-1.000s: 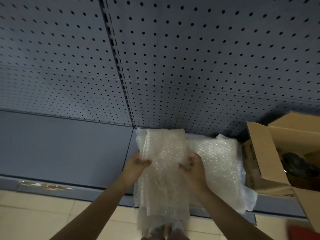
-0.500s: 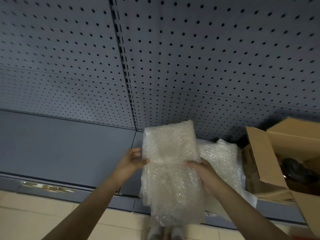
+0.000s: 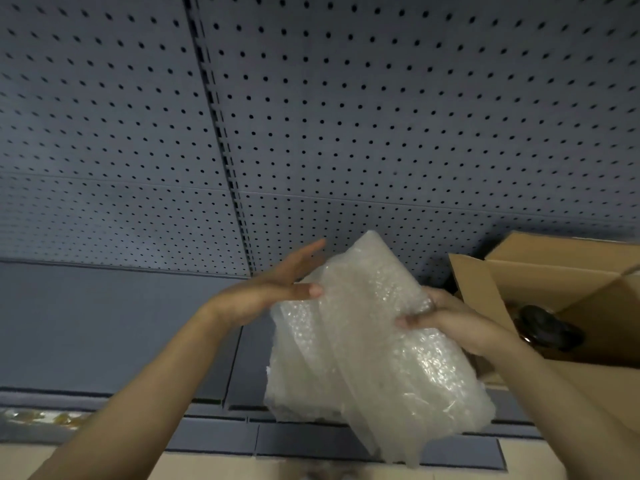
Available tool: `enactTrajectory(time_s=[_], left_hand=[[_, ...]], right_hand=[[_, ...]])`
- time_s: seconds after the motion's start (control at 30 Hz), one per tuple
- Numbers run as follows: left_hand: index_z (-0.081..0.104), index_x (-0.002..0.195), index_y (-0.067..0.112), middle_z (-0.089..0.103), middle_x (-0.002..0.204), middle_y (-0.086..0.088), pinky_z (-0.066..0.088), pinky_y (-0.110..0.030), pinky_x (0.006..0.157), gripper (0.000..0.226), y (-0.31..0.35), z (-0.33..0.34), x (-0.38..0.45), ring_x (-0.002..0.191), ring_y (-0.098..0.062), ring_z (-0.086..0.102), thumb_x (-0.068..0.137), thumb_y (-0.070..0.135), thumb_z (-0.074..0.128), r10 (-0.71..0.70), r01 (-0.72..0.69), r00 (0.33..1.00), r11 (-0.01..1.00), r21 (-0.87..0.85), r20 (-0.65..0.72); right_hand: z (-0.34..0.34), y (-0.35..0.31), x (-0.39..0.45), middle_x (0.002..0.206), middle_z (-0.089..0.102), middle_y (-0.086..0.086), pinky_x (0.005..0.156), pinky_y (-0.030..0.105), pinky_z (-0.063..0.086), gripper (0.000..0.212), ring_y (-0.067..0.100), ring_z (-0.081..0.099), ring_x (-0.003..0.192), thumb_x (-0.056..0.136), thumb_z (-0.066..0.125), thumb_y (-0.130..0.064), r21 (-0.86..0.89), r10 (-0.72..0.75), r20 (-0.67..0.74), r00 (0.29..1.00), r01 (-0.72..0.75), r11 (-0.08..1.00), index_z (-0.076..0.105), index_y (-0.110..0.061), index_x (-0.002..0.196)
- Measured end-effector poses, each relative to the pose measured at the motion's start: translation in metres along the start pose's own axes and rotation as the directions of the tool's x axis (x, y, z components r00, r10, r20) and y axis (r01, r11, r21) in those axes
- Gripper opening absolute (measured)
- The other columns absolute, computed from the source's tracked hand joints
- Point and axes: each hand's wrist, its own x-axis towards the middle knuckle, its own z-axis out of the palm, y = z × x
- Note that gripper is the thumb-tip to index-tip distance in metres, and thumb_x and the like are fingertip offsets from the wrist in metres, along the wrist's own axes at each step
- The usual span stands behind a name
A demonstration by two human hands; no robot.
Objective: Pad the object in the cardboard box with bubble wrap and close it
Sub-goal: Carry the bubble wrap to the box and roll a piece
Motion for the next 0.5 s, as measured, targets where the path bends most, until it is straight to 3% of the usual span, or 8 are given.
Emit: enactTrajectory(time_s=[0.07,0.17,0.3,0.43,0.5], left_hand=[[0.026,0.138,0.058,0.031,0.151,0.016,0.024,-0.033,0.113,0.092,0.007,0.004,0.005,0.137,0.000,0.030,0.061,0.063,0.076,-0.004,0.006,0.998,1.000,-0.027,0.060],[0.020,0.136,0.063,0.024,0.152,0.020,0.020,-0.038,0.118,0.093,0.008,0.012,0.015,0.140,0.001,0.021,0.066,0.050,0.080,-0.060,0.044,0.992,0.989,0.139,0.109],[0.021,0.144,0.048,0.032,0.151,0.016,0.030,-0.039,0.116,0.099,0.004,0.025,0.020,0.139,-0.006,0.033,0.066,0.049,0.081,-0.111,0.080,0.959,0.989,0.125,0.260],[0.018,0.140,0.052,0.033,0.148,0.017,0.033,-0.035,0.114,0.097,0.001,0.036,0.018,0.137,-0.009,0.034,0.064,0.057,0.078,-0.159,0.118,0.950,0.980,0.161,0.269],[0.015,0.135,0.054,0.035,0.143,0.018,0.037,-0.030,0.110,0.089,0.000,0.043,0.017,0.134,-0.009,0.036,0.072,0.046,0.077,-0.195,0.140,0.948,0.965,0.220,0.252]], right_hand=[[-0.008,-0.005,-0.012,0.112,0.072,0.004,0.091,0.039,0.053,0.048,0.021,0.069,0.102,0.073,0.078,-0.010,-0.083,0.002,-0.018,1.000,-0.004,0.997,0.062,-0.016,0.118],[-0.015,-0.006,-0.027,0.118,0.067,0.007,0.090,0.034,0.054,0.045,0.019,0.068,0.103,0.070,0.080,-0.012,-0.185,-0.005,0.001,1.000,0.005,0.983,0.067,-0.014,0.112],[-0.022,-0.005,-0.042,0.113,0.071,-0.002,0.094,0.037,0.052,0.046,0.015,0.068,0.103,0.070,0.082,-0.011,-0.231,0.012,-0.037,0.999,-0.020,0.973,0.068,-0.020,0.112],[-0.021,-0.004,-0.050,0.103,0.075,0.001,0.090,0.037,0.054,0.041,0.015,0.071,0.094,0.069,0.082,-0.010,-0.236,-0.024,-0.127,0.992,-0.007,0.972,0.067,-0.017,0.107],[-0.017,-0.003,-0.051,0.102,0.075,0.004,0.085,0.034,0.057,0.039,0.015,0.072,0.091,0.070,0.082,-0.010,-0.248,-0.057,-0.159,0.986,0.016,0.969,0.066,-0.014,0.105]])
